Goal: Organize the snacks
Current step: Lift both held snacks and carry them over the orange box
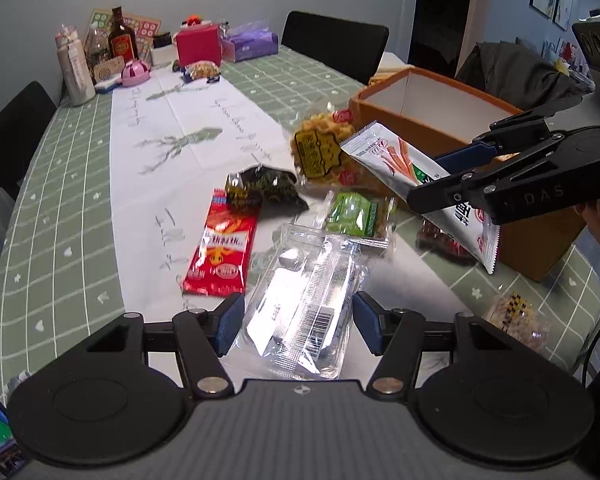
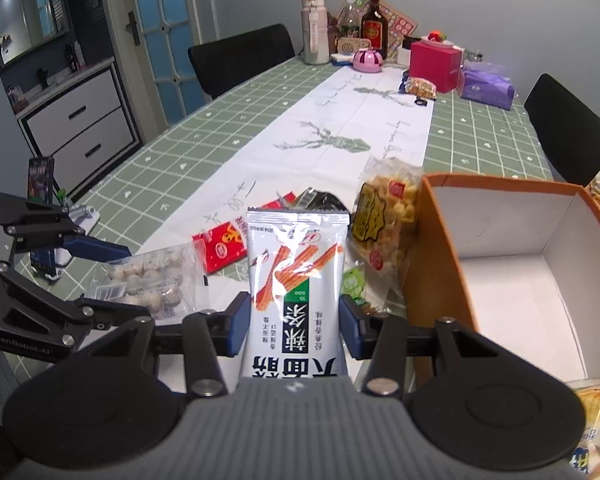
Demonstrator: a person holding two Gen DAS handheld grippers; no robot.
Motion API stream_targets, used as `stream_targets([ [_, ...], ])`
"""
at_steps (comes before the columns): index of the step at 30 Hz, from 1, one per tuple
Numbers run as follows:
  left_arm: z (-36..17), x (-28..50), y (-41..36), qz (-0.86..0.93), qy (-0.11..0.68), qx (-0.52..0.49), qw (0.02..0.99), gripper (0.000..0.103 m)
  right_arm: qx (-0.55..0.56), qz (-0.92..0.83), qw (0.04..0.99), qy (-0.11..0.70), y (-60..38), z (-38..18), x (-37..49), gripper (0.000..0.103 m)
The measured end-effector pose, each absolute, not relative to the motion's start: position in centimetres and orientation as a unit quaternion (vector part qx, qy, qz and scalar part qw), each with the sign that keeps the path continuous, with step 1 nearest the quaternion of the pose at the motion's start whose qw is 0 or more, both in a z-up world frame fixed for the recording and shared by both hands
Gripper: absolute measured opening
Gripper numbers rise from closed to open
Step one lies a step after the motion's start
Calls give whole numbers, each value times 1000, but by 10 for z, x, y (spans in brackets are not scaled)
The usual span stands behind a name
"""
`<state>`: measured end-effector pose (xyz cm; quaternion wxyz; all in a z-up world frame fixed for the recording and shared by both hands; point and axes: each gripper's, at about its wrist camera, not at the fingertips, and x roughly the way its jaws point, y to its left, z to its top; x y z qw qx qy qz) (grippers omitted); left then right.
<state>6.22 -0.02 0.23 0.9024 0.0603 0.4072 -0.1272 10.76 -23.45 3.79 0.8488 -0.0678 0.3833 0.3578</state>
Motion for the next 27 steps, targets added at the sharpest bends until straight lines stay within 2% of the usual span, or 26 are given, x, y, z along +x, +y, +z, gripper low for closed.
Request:
stream_targets([
  [12, 37, 92, -45, -148, 364, 52, 918, 68, -9, 320, 886, 335, -297, 76, 124, 46],
  [27, 44, 142, -162, -202, 359, 58, 909, 68, 42, 227, 912, 340, -396, 70, 160, 46],
])
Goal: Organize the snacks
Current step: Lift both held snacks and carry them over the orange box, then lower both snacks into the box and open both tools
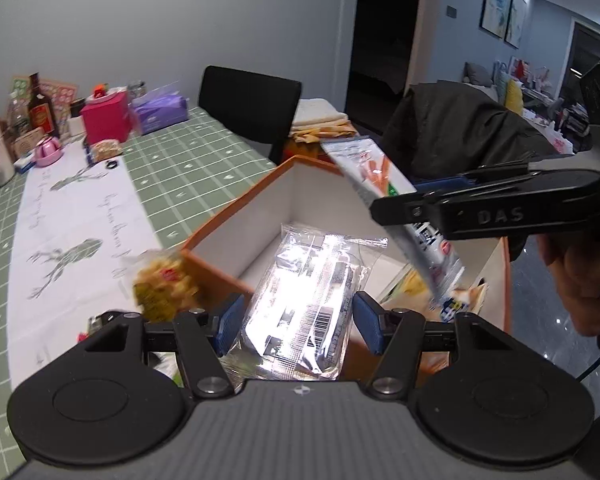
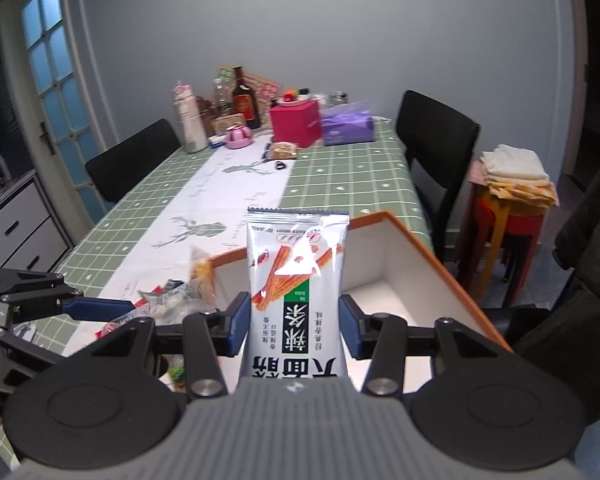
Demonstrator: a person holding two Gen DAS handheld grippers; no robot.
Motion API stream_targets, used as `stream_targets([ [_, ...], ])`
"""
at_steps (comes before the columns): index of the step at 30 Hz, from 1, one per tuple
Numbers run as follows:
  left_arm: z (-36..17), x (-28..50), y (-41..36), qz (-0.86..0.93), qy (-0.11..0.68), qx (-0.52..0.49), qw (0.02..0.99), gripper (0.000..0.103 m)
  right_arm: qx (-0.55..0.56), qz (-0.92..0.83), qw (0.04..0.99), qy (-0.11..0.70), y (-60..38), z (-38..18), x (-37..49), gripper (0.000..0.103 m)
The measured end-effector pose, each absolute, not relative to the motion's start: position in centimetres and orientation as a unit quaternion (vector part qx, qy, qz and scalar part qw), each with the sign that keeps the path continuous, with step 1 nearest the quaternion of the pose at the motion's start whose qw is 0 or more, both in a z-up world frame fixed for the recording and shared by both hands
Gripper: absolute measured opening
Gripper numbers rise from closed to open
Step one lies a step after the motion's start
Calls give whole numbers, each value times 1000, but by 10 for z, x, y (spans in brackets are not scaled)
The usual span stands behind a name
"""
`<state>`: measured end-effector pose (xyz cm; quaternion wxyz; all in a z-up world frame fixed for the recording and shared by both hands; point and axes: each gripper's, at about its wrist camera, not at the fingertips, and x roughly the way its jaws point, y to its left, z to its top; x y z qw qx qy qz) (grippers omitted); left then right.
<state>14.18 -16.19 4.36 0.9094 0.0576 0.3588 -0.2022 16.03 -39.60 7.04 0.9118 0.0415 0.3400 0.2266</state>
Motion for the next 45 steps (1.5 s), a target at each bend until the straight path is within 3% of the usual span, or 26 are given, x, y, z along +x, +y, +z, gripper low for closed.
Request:
stream_targets([
  [16, 13, 183, -239, -159, 413, 136, 887, 68, 28, 182, 896, 405, -429, 27, 199, 46],
  [45, -23, 214, -265, -126, 474, 154, 858, 67, -27, 194, 863, 465, -409, -13, 239, 46],
])
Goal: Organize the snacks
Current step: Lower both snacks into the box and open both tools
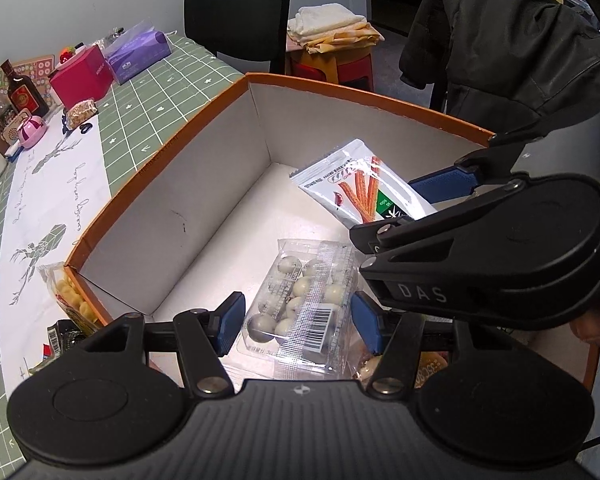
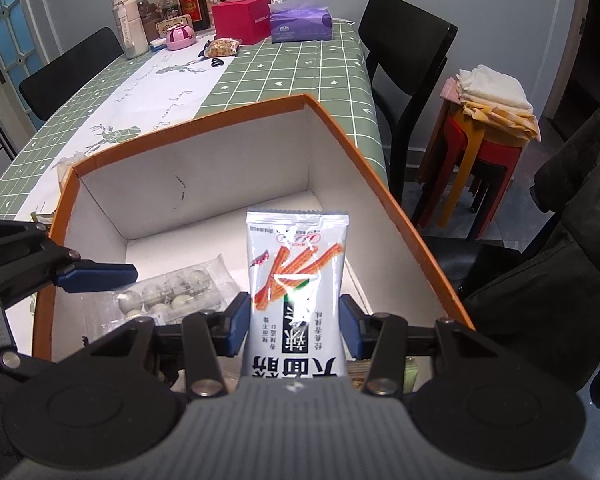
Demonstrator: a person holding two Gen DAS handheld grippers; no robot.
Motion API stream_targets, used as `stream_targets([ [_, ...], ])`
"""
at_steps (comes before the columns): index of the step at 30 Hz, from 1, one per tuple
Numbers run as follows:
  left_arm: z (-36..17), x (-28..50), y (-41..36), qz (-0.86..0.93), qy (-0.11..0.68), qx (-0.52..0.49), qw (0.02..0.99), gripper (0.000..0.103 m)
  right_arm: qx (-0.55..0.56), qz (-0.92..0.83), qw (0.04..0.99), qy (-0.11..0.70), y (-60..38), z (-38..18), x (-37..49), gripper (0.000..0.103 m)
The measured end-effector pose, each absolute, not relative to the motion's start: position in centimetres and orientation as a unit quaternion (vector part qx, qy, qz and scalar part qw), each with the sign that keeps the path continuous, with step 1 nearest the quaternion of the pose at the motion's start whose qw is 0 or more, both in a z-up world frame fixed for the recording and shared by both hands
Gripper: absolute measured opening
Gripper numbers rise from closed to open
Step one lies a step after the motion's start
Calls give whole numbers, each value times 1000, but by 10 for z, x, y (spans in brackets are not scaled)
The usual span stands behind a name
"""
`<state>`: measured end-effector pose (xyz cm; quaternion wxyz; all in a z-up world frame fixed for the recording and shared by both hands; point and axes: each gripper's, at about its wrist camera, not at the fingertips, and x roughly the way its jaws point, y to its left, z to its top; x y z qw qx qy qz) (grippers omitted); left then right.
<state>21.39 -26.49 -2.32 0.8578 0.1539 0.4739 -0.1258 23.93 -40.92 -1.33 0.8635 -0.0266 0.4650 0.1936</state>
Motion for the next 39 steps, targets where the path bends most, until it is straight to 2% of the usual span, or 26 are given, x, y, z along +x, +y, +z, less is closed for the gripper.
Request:
stream_targets([
  [5, -23, 213, -266, -127, 471, 151, 859, 65, -26, 194, 861, 469, -409, -14, 240, 48],
  [8, -20, 213, -267, -126, 470, 151, 860, 65, -28, 188, 864, 465, -408, -13, 240, 56],
  [39, 21, 186, -234, -133, 436, 126, 881, 65, -30, 181, 879, 440, -403, 7, 218, 56],
])
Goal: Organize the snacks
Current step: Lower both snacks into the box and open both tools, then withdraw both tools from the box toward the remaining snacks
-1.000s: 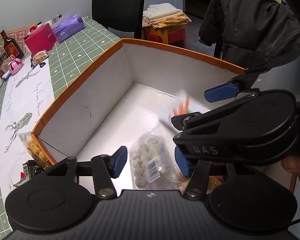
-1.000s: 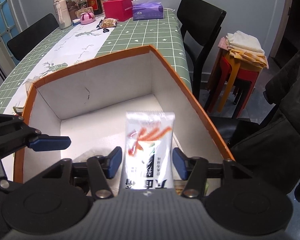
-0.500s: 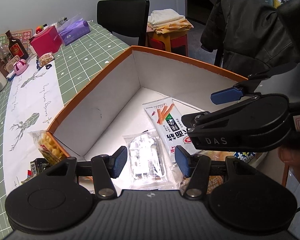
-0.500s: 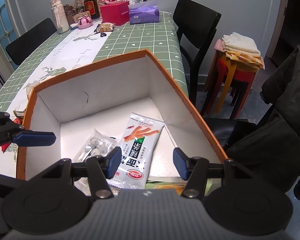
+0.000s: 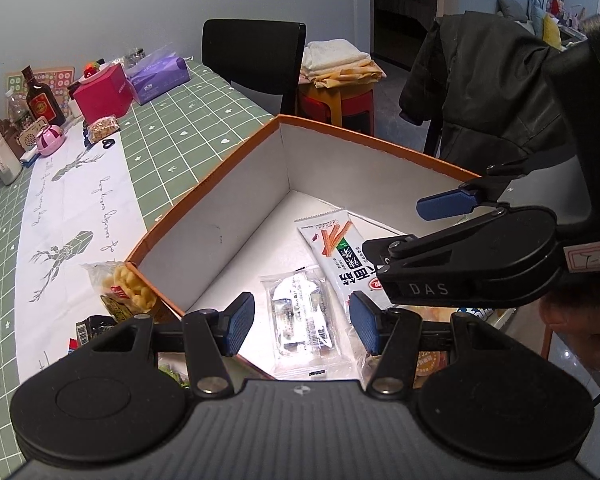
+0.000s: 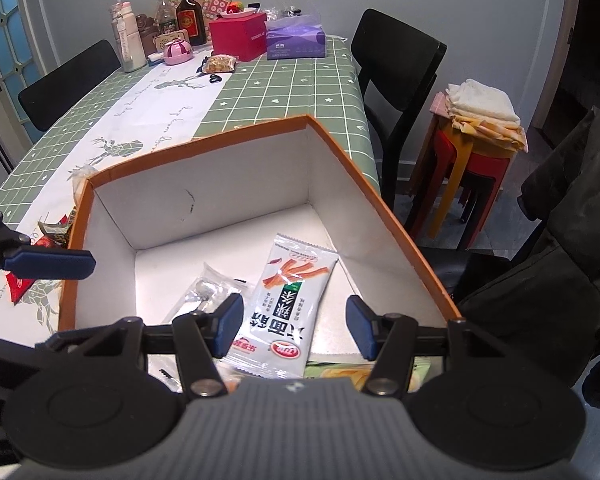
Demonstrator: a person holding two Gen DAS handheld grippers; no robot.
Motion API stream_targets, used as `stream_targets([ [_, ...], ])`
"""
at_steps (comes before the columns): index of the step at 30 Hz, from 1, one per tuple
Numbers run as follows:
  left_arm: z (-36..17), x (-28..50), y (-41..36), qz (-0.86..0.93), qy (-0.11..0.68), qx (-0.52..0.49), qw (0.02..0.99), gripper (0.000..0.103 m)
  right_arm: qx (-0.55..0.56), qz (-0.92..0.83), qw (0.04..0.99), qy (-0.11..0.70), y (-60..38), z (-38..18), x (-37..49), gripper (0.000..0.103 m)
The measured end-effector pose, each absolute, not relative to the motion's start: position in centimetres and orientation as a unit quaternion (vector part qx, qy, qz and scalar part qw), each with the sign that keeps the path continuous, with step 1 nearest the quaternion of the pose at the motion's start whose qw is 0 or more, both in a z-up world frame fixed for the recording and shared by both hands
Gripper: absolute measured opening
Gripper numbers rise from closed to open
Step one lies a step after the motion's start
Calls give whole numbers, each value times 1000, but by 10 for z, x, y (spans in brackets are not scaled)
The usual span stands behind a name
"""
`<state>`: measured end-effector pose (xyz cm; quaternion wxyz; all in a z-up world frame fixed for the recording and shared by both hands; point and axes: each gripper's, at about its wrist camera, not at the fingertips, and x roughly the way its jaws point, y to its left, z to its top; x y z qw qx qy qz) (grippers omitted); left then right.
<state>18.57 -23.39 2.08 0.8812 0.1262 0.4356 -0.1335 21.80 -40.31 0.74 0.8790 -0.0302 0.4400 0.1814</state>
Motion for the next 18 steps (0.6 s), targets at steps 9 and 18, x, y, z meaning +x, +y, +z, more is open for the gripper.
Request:
stream_targets([
  [9, 33, 171, -211, -139, 415, 114, 892, 65, -40, 185, 888, 420, -390, 20, 204, 56],
  [18, 38, 149, -171, -138, 400, 95, 901, 65, -48, 204, 897, 390, -368, 39, 183, 56],
])
